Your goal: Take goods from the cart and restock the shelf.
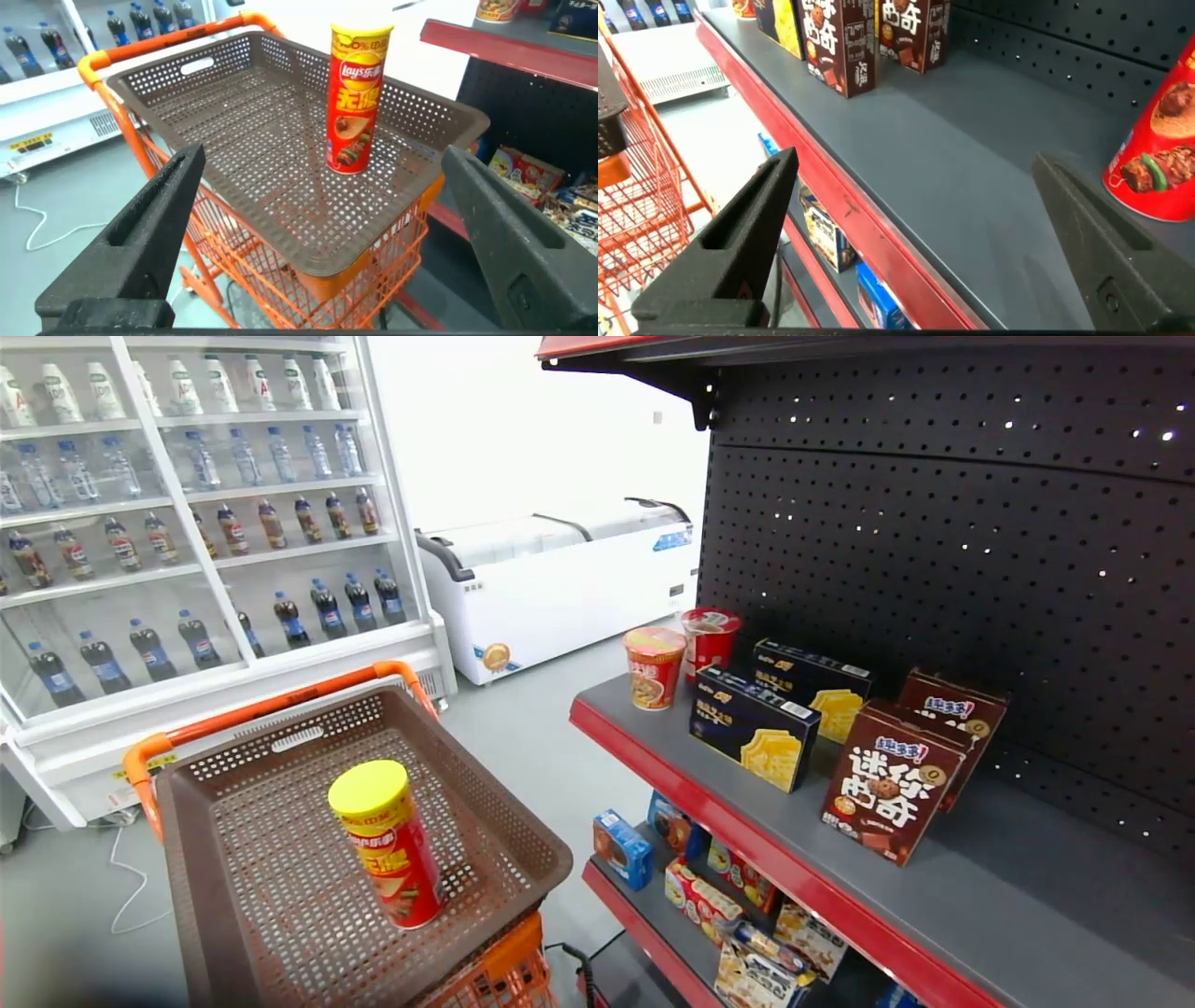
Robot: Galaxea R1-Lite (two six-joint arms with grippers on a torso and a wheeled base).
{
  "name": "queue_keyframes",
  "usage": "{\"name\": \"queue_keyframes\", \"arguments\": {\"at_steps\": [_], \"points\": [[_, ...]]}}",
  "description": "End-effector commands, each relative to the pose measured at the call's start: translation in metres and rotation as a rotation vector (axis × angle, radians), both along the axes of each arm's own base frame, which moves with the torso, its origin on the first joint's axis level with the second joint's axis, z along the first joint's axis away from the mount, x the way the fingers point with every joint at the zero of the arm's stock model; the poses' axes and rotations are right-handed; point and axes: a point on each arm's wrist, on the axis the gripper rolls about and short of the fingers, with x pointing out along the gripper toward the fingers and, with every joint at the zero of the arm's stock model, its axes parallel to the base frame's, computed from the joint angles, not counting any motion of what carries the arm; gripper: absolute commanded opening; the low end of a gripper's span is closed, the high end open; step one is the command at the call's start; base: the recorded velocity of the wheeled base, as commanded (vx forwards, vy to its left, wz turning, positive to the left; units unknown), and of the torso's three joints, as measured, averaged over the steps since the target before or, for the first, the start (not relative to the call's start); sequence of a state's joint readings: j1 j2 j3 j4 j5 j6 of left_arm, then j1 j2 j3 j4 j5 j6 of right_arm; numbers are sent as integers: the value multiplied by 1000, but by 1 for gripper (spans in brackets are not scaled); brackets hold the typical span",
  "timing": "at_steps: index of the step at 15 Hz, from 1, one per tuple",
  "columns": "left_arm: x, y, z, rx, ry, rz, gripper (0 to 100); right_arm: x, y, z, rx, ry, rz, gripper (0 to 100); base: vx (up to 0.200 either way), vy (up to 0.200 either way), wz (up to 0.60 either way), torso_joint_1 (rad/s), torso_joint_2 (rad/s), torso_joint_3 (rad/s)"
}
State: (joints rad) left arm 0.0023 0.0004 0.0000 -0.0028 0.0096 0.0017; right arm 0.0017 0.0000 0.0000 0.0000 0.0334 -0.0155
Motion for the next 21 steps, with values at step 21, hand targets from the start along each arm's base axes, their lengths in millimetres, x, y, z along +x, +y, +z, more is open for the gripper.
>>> {"name": "queue_keyframes", "arguments": {"at_steps": [21], "points": [[170,-5,46,-64,563,-152,100,0,0,0,2,3,0,100,0,0,57,0,0,0]]}}
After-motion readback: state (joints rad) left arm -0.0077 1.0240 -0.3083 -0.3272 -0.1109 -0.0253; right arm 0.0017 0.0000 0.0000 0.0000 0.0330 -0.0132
